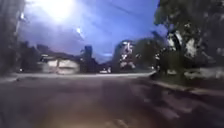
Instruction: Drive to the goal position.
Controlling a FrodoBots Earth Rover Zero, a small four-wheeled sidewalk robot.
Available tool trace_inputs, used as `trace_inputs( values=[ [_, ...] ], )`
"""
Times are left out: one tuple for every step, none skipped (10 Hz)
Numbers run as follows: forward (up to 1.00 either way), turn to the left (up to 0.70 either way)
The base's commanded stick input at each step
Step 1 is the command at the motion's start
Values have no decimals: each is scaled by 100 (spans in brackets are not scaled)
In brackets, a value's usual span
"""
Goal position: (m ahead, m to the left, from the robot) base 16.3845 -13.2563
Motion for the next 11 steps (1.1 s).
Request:
trace_inputs(
  values=[
    [70,0],
    [70,0],
    [70,-12],
    [70,-35],
    [70,-35],
    [70,-35],
    [70,-11],
    [70,-1],
    [70,-16],
    [70,-35],
    [70,-35]
  ],
)
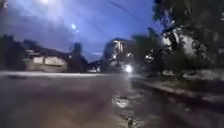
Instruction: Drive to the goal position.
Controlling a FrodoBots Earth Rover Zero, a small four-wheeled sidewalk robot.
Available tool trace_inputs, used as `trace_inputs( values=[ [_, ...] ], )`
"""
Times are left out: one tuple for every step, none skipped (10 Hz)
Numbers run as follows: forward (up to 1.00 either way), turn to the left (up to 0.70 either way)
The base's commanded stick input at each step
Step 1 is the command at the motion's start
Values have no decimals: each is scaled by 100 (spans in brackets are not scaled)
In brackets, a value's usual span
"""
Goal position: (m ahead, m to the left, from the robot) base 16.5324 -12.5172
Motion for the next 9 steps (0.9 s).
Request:
trace_inputs(
  values=[
    [70,-33],
    [70,-6],
    [70,0],
    [70,0],
    [70,0],
    [70,0],
    [70,0],
    [70,0],
    [70,0]
  ],
)
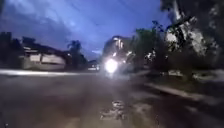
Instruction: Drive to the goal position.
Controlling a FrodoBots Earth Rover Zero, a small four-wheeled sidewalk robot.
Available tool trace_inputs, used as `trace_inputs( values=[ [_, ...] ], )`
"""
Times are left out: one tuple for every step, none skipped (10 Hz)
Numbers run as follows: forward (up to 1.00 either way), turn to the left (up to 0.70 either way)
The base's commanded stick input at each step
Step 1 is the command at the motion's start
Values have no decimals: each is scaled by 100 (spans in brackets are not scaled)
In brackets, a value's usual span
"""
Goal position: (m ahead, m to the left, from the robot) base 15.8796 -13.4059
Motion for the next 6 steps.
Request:
trace_inputs(
  values=[
    [70,0],
    [70,0],
    [70,-2],
    [70,-12],
    [70,-35],
    [70,-35]
  ],
)
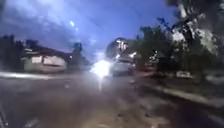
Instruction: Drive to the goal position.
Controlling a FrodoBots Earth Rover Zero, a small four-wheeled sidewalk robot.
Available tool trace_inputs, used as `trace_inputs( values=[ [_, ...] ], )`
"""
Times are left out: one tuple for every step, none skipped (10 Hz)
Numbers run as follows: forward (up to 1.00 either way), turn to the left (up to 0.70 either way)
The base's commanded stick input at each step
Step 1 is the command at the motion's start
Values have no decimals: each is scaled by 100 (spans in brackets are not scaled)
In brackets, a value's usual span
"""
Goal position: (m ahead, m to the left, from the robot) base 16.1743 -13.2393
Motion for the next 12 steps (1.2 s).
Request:
trace_inputs(
  values=[
    [70,-35],
    [70,-35],
    [70,-35],
    [70,-35],
    [70,-35],
    [70,-35],
    [70,-12],
    [70,0],
    [70,0],
    [70,0],
    [70,0],
    [70,0]
  ],
)
